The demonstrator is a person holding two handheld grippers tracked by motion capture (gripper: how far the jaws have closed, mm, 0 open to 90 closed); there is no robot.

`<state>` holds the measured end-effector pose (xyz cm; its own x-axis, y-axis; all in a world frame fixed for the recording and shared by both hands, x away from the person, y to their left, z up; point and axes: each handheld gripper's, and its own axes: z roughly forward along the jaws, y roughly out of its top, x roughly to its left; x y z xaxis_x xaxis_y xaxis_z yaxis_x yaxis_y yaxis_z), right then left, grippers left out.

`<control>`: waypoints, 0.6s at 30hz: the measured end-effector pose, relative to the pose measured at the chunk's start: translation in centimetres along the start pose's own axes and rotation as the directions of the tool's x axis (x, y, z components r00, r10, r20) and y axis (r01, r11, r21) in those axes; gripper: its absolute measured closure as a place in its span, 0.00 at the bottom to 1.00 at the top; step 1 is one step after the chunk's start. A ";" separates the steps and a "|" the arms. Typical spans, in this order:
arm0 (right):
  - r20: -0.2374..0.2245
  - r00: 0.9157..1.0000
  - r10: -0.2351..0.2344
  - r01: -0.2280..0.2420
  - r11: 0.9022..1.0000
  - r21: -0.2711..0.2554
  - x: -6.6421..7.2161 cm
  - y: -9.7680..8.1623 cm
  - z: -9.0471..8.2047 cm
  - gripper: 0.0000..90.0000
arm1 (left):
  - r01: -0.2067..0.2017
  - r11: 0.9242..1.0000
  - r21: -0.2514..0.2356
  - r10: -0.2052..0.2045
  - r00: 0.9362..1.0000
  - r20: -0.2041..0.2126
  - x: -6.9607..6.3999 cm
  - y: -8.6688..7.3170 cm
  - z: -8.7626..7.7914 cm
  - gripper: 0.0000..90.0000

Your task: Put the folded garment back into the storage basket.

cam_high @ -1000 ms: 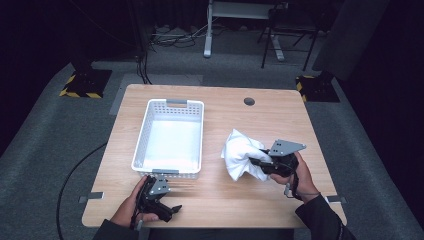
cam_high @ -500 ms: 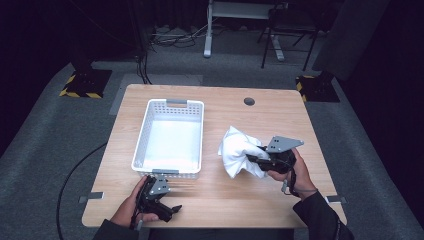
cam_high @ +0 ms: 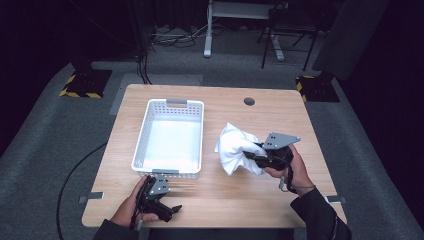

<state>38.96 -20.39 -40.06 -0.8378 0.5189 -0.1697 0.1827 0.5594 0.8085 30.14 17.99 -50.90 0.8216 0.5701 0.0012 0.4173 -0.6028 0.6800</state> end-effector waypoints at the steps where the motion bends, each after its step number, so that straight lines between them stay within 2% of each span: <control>1: 0.000 1.000 0.000 0.000 1.000 -0.002 0.0 0.1 0.0 0.70 | -0.001 1.000 0.000 0.001 1.000 0.000 0.0 0.0 0.0 0.01; 18: -0.007 1.000 -0.017 0.017 1.000 -0.016 0.3 2.0 0.8 0.70 | -0.001 1.000 0.001 0.001 1.000 0.000 0.0 0.0 0.0 0.01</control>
<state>39.45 -18.58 -38.95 -0.8443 0.5050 -0.1793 0.1606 0.5576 0.8144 30.13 18.01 -50.89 0.8218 0.5698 0.0021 0.4169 -0.6038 0.6795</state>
